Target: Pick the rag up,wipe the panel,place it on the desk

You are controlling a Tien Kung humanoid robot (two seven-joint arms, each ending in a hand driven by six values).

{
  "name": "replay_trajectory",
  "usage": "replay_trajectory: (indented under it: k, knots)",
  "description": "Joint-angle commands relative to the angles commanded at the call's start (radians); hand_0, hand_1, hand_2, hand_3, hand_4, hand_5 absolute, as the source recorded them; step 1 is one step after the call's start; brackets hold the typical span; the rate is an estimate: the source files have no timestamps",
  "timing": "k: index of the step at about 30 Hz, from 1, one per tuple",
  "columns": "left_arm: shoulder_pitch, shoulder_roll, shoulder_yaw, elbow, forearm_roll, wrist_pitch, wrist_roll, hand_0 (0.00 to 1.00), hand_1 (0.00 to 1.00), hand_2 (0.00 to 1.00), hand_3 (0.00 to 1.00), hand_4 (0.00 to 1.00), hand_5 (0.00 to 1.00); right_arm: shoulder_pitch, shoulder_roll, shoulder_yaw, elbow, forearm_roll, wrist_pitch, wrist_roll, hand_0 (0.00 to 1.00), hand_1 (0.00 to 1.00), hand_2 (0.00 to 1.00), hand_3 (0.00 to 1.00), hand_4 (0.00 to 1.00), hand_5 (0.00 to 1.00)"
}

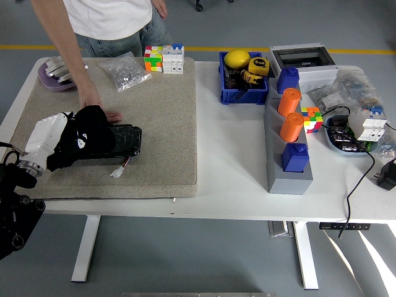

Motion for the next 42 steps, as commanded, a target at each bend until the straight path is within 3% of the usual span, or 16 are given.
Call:
replay_trajectory:
  k: [16,23,30,42]
  knots:
    - [0.034,0.045,-0.130,0.003,0.033,-0.001,0.004,0.257,0.183,0.414,0.319,0.002,0.002,0.000,0.003,-0.003,0.000,0.007,0.002,0.000,0.791,0.629,0.688,0.644,0.998,0.561]
    - [0.038,0.062,-0.154,0.013,0.034,-0.002,0.003,0.257,0.183,0.414,0.319,0.002,0.002,0.002,0.003,-0.008,0.000,0.012,0.003,0.002,0.791,0.629,0.686,0.644,0.998,0.561]
    - [0.035,0.059,-0.160,0.022,0.034,-0.001,0.003,0.258,0.182,0.414,0.319,0.002,0.002,0.003,0.003,-0.009,0.000,0.013,0.003,0.002,0.791,0.629,0.687,0.644,0.998,0.561]
    - [0.009,0.026,-0.085,-0.011,0.016,0.001,0.006,0.258,0.182,0.413,0.318,0.002,0.002,0.005,0.003,-0.003,0.000,0.007,0.003,0.005,0.792,0.628,0.687,0.644,0.998,0.562]
